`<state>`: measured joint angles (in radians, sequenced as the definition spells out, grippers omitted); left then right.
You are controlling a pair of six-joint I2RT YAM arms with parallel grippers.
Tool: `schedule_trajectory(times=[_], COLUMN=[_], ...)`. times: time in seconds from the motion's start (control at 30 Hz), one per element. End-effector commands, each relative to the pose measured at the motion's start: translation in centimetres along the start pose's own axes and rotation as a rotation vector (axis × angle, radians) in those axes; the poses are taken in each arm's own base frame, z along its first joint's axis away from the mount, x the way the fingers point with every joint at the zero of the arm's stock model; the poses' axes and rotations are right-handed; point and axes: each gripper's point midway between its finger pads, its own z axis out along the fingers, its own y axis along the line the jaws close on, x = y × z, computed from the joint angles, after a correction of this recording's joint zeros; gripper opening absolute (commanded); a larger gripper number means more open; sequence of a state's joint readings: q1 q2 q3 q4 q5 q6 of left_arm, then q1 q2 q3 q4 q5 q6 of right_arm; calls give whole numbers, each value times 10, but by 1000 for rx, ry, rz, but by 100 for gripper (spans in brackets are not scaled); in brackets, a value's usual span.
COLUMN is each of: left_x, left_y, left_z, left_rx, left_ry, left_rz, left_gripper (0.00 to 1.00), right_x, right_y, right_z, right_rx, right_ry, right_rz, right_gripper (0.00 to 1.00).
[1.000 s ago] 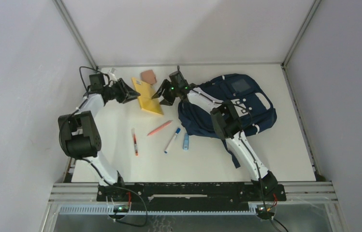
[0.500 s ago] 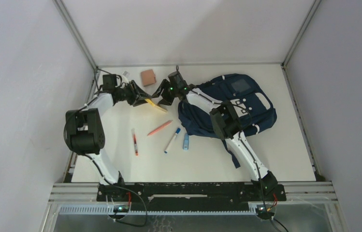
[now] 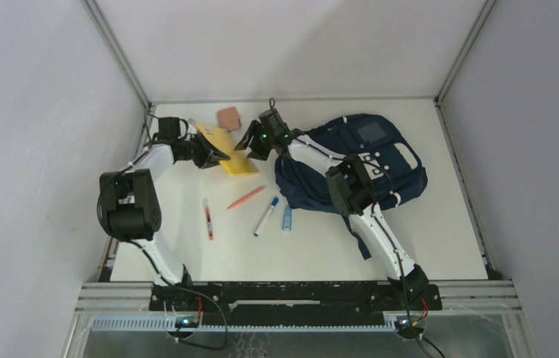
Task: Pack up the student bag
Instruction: Pick up the book from the center of the board.
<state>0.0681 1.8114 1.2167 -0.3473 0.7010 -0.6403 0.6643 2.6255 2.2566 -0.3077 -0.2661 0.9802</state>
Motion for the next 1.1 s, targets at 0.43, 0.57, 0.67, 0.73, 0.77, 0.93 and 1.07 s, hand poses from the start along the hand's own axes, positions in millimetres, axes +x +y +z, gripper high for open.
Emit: schedule_trajectory(times=[0.43,0.57,0.67,0.73,0.77,0.93,1.07], left_x=[43,54,70,84,90,115,127], left_y=[-47,-75,-104,-123,-131,-160,-170], left_z=[-64,-89,-111,-127,-135,-165,-177], left_rx=[25,114,239,335,374,533,599], left_ry=[-98,-120,-113,-112,-123,-137,-127], left_rz=[338,430,528,601,639,759,793], left_gripper=[0,0,0,0,0,0,0], right_x=[56,38,32,30,29,42,57], right_y=[73,88,92,91,91,104,117], right_z=[-100,-149,-182,-204,-215,-273,-296], right_rx=[-185,-272,-401,-486,-521,-727,-824], right_ry=[135,93,107,122,129,175,220], right_rz=[-268,-317,-295,-293,-299,-402,-488], right_gripper=[81,85,87,88,88,96,99])
